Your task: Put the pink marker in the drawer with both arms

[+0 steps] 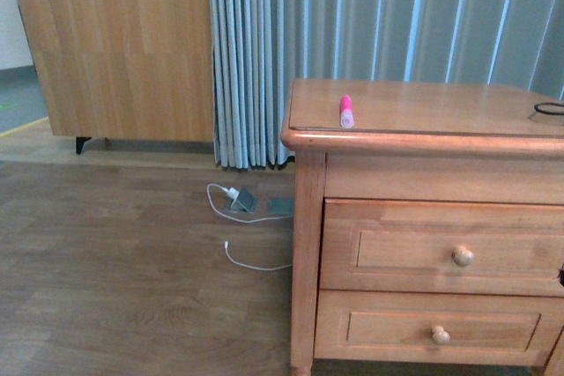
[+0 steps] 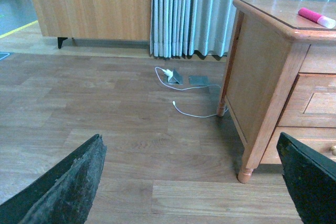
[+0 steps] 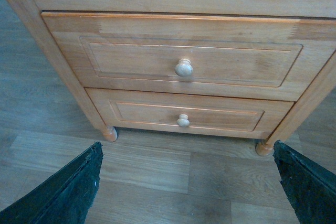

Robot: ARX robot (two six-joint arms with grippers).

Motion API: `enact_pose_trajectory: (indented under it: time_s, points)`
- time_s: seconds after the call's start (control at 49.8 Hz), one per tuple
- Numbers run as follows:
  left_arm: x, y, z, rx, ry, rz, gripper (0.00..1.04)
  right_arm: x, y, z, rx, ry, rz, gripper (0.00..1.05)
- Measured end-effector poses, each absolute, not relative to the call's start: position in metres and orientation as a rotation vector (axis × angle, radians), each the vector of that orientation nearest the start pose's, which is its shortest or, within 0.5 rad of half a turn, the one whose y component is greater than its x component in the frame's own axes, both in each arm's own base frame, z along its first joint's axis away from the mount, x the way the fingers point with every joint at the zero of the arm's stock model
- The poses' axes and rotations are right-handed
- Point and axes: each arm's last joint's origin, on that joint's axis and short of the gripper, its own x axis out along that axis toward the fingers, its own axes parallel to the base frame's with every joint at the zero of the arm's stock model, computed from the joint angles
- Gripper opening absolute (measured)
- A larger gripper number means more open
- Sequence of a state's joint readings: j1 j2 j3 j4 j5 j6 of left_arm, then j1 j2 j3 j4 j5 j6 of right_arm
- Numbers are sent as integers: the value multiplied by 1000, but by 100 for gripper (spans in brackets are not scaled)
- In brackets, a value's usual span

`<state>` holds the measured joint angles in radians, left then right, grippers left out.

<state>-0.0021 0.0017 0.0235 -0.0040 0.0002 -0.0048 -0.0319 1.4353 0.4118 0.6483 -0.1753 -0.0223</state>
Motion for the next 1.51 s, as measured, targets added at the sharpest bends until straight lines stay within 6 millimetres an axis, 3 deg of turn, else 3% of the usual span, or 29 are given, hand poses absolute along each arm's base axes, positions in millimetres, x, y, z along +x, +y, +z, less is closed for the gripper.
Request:
enact_pose_trajectory:
  time_s: [0.482,0.824,1.025,1.266,1.367,1.508]
  points:
    - [96,0,171,-4,-18,-2,99,378,29,95,18,418,114,96]
    - [96,0,171,-5,-18,-2,99,426,33,76,24,407,78,96]
    - [96,0,171,-5,-18,-2,99,437,21,61,26,444,31,96]
    - [96,0,171,-4,-18,-2,99,438,13,60,27,432,16,96]
    - [96,0,171,-5,-18,-2,99,438,13,60,22,425,15,84]
    - [96,0,171,-4,-18,-2,99,438,13,60,22,420,25,60]
